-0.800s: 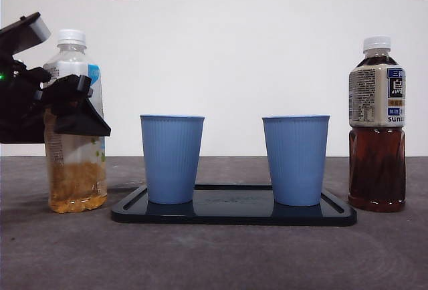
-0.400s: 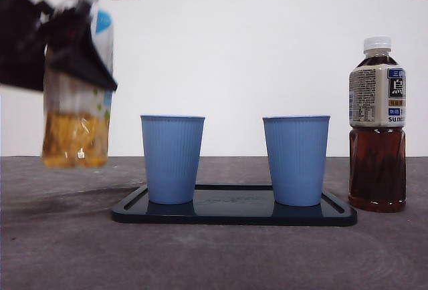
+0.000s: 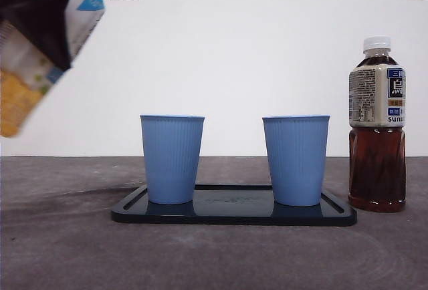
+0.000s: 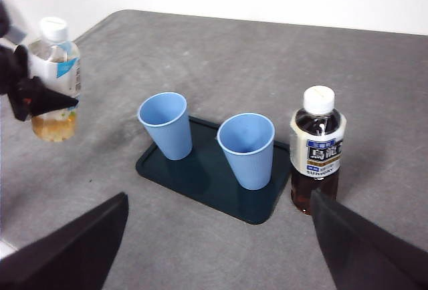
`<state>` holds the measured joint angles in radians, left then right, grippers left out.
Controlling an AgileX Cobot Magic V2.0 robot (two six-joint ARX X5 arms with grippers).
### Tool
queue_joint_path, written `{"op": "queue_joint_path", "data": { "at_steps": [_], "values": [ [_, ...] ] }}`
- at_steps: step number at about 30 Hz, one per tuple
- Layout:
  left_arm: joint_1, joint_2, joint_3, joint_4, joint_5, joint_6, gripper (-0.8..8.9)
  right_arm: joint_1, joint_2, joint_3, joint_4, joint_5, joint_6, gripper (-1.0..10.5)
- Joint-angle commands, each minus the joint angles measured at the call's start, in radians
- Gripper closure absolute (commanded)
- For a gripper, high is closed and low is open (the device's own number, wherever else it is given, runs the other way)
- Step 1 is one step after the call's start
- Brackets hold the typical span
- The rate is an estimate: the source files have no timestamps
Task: Pour the drink into the cup
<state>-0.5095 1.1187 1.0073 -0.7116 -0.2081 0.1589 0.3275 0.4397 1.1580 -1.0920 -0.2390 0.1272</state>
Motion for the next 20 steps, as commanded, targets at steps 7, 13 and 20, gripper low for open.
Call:
{"op": "queue_joint_path", "data": {
  "at_steps": [7,13,20],
  "values": [
    [-0.073,0.171,0.182,-0.165,-0.256,0.077,6.6,0.006,0.002,0.017,0.005,-0.005,-0.007,5.1],
    [-0.13,0.35,0.274,-0.253,-0.41,0.125,6.59,0.006,0.002,0.017,0.006,-0.005,-0.008,5.1],
    [-0.2,0.497,0.358,-0.314,-0.592,0.182,6.59,0.006,0.002,0.017,0.006,-0.004,-0.008,5.1]
  ]
}}
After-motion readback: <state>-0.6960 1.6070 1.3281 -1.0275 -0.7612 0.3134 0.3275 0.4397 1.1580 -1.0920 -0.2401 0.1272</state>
